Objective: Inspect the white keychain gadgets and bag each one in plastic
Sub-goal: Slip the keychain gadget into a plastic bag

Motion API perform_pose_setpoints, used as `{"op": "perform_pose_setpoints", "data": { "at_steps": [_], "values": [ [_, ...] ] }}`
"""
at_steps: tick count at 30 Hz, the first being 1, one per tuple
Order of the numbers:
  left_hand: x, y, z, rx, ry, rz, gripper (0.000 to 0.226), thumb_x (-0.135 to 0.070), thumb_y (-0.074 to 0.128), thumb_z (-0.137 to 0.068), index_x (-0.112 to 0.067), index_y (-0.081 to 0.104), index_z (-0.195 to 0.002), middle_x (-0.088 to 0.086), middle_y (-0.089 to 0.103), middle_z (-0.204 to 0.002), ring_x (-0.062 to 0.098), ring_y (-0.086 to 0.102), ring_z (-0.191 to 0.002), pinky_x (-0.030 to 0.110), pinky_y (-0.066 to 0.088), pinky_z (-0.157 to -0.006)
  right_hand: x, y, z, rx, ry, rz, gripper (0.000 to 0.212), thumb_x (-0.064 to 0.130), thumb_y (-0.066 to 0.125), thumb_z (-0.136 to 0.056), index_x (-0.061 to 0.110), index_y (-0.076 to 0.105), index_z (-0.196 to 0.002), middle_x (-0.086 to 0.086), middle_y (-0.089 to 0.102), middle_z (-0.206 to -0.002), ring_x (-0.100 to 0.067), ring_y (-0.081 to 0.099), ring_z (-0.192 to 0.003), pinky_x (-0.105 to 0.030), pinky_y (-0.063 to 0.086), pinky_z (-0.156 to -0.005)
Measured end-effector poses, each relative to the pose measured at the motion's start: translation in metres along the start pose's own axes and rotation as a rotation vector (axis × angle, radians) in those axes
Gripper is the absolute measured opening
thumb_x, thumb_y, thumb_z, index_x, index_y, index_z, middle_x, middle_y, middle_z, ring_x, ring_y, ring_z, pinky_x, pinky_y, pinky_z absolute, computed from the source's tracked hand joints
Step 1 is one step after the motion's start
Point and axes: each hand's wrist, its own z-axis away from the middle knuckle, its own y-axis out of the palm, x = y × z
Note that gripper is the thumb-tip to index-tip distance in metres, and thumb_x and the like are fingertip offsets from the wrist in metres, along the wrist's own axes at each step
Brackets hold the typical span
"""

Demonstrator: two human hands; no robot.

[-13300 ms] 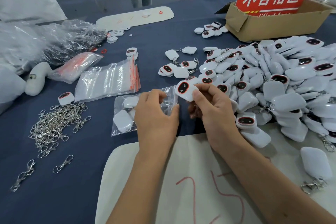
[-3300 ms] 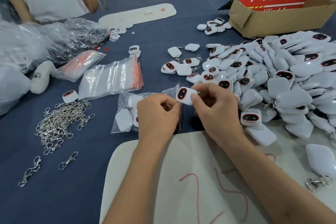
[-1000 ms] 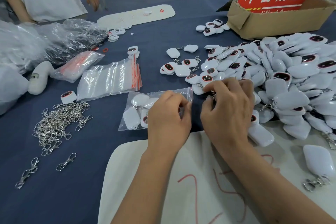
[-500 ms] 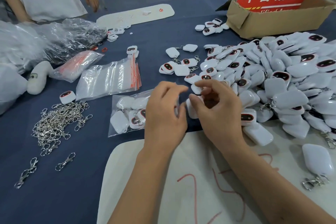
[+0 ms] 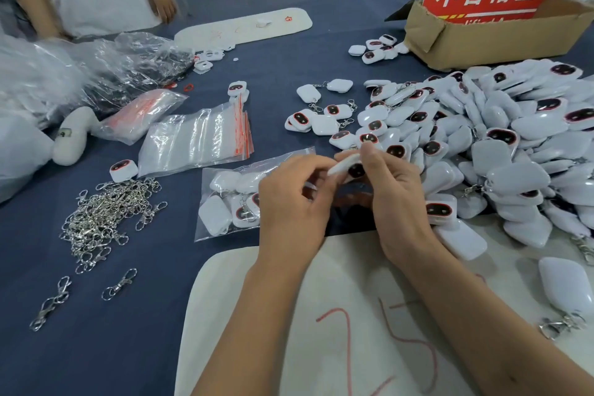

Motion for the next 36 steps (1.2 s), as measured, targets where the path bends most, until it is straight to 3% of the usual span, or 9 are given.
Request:
{"op": "perform_pose_setpoints", "data": {
  "at_steps": [4, 7, 15, 18, 21, 28, 32, 36],
  "values": [
    [-0.0055, -0.0003, -0.0001, -0.087, -0.269, 0.211, 0.011, -0.018, 0.076, -0.091, -0.028, 0.072, -0.093, -0.001, 0.067, -0.073, 0.019, 0.069, -0.063, 0.032, 0.056, -0.053, -0.0046, -0.0032, -0.0022, 0.013, -0.064, 0.062, 0.011, 0.010, 0.065, -0.101, 0.010, 0.076, -0.104, -0.006, 0.076, -0.091, -0.018, 0.071, -0.083, -0.038, 0.063, -0.078],
    [-0.0080, 0.0003, -0.0004, -0.034, -0.367, 0.273, 0.005, -0.015, 0.073, -0.095, -0.020, 0.073, -0.097, 0.004, 0.072, -0.075, 0.022, 0.071, -0.062, 0.026, 0.054, -0.051, -0.0044, -0.0056, -0.0028, -0.005, -0.060, 0.063, 0.013, 0.004, 0.070, -0.096, 0.011, 0.076, -0.106, -0.003, 0.079, -0.091, -0.013, 0.072, -0.082, -0.026, 0.058, -0.078],
    [-0.0097, -0.0011, -0.0010, 0.013, -0.452, 0.326, 0.006, -0.016, 0.068, -0.098, -0.012, 0.073, -0.098, 0.013, 0.071, -0.087, 0.037, 0.069, -0.078, 0.030, 0.056, -0.053, -0.0067, -0.0064, -0.0052, 0.006, -0.074, 0.122, 0.020, 0.005, 0.068, -0.098, 0.011, 0.078, -0.115, 0.004, 0.081, -0.098, -0.005, 0.073, -0.089, -0.015, 0.052, -0.080],
    [-0.0099, -0.0038, -0.0016, 0.019, -0.482, 0.360, 0.007, -0.016, 0.069, -0.099, -0.010, 0.073, -0.098, 0.006, 0.073, -0.081, 0.025, 0.069, -0.062, 0.040, 0.058, -0.050, -0.0068, -0.0066, -0.0048, 0.029, -0.081, 0.110, 0.021, 0.004, 0.069, -0.098, 0.014, 0.078, -0.114, 0.005, 0.081, -0.097, -0.004, 0.073, -0.089, -0.013, 0.052, -0.080],
    [-0.0098, -0.0045, -0.0015, 0.017, -0.484, 0.356, 0.008, -0.016, 0.070, -0.098, -0.009, 0.073, -0.097, 0.003, 0.073, -0.076, 0.017, 0.068, -0.057, 0.050, 0.060, -0.058, -0.0065, -0.0064, -0.0047, 0.053, -0.099, 0.106, 0.023, 0.005, 0.069, -0.097, 0.020, 0.078, -0.111, 0.007, 0.080, -0.094, -0.004, 0.072, -0.086, -0.014, 0.052, -0.080],
    [-0.0062, -0.0051, -0.0034, 0.002, -0.467, 0.333, 0.006, -0.012, 0.071, -0.096, -0.007, 0.074, -0.096, 0.013, 0.074, -0.084, 0.013, 0.068, -0.066, 0.050, 0.064, -0.070, -0.0037, -0.0044, -0.0025, 0.098, -0.100, 0.078, 0.027, 0.000, 0.068, -0.097, 0.023, 0.079, -0.106, 0.009, 0.079, -0.089, -0.002, 0.071, -0.083, -0.012, 0.052, -0.078],
    [-0.0046, -0.0042, -0.0028, -0.024, -0.452, 0.301, 0.004, -0.011, 0.072, -0.095, -0.009, 0.075, -0.094, 0.010, 0.074, -0.083, 0.012, 0.064, -0.067, 0.028, 0.058, -0.062, -0.0029, -0.0037, -0.0026, 0.095, -0.081, 0.085, 0.026, 0.001, 0.069, -0.097, 0.023, 0.079, -0.105, 0.004, 0.080, -0.090, -0.004, 0.071, -0.084, -0.014, 0.052, -0.079],
    [-0.0045, -0.0032, -0.0037, -0.011, -0.481, 0.321, 0.007, -0.013, 0.072, -0.096, -0.007, 0.076, -0.097, 0.012, 0.075, -0.085, 0.014, 0.069, -0.068, 0.043, 0.064, -0.070, -0.0034, -0.0044, -0.0032, 0.086, -0.082, 0.089, 0.026, 0.002, 0.068, -0.097, 0.024, 0.080, -0.106, 0.004, 0.080, -0.090, -0.005, 0.071, -0.083, -0.013, 0.052, -0.077]
  ]
}}
